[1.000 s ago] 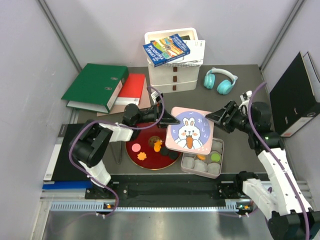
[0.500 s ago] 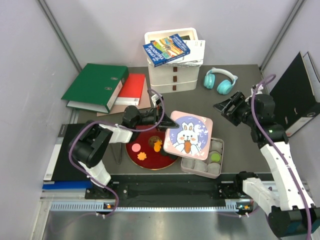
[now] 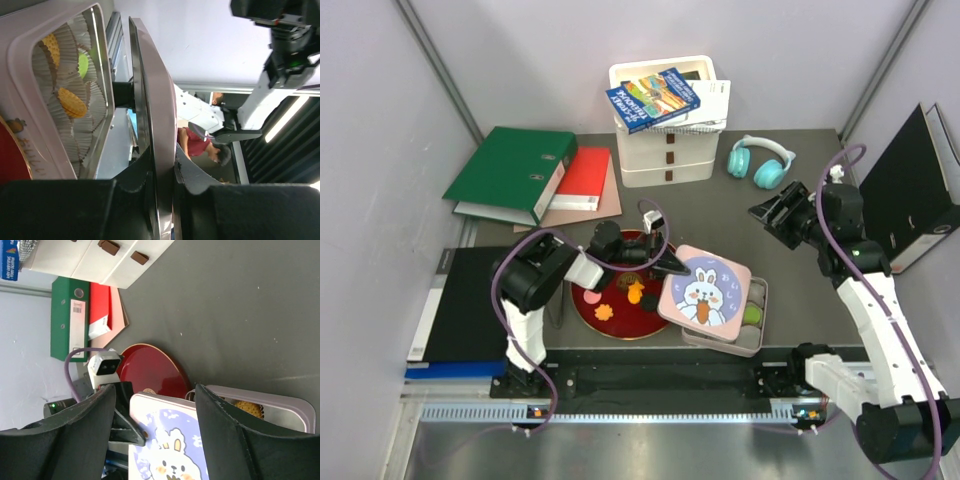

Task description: Pack the cookies

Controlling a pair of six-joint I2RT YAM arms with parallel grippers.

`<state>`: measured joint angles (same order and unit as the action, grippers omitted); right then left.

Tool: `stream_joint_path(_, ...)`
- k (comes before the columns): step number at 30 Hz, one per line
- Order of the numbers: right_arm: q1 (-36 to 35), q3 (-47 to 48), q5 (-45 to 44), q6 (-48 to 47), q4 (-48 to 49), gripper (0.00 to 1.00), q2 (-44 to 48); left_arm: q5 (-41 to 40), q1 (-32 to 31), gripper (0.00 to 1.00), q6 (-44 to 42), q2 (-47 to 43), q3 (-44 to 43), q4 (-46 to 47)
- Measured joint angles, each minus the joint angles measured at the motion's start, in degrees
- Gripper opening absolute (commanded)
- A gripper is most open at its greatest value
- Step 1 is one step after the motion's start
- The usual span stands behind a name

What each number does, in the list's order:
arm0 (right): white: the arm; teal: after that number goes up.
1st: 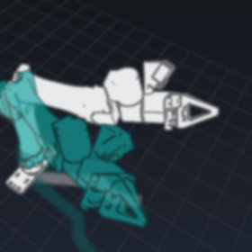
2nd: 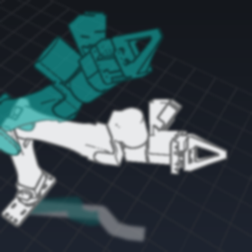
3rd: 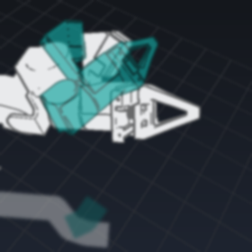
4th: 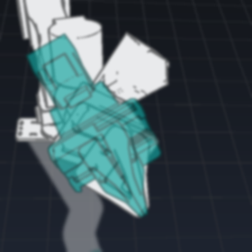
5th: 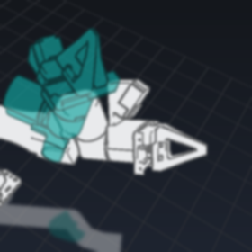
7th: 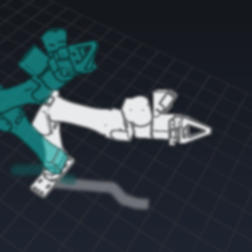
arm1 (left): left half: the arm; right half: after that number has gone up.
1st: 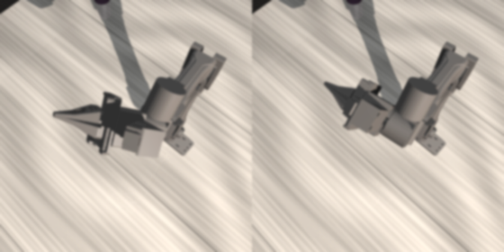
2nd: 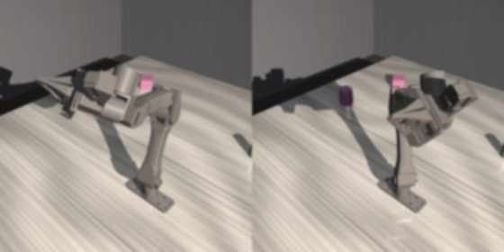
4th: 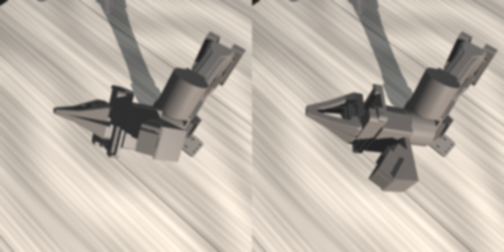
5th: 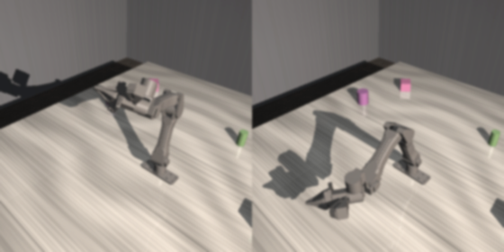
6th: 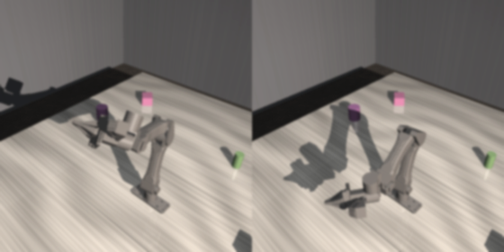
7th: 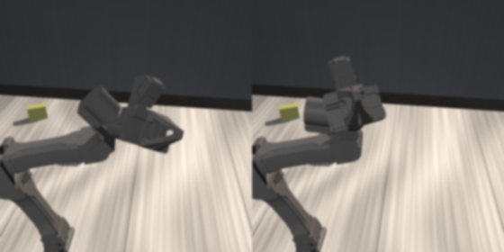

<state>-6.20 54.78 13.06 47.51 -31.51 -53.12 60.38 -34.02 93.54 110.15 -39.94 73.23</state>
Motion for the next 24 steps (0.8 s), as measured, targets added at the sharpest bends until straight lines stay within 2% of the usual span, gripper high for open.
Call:
stream_joint_path(10, 0.0, 0.0, -0.4, -1.0, 0.0, 0.64, -0.5, -1.5, -2.2, 0.00, -5.5, 3.8, -3.8, -0.2)
stream_joint_path(19, 0.0, -0.1, -0.4, -1.0, 0.2, 0.64, -0.5, -2.9, -2.9, 0.01, -12.9, 4.8, -3.8, -8.0)
stream_joint_path(21, 0.0, -0.1, -0.4, -1.0, 0.2, 0.64, -0.5, -2.9, -3.2, 0.06, -15.0, 4.8, -3.8, -10.5)
stream_joint_path(22, 0.0, -0.1, -0.4, -1.0, 0.2, 0.64, -0.5, -3.0, -3.3, 0.14, -16.2, 4.8, -3.9, -11.9)
stream_joint_path(24, 0.0, -0.2, -0.4, -1.1, 0.2, 0.64, -0.5, -3.2, -3.7, 0.22, -19.0, 4.7, -4.4, -15.5)
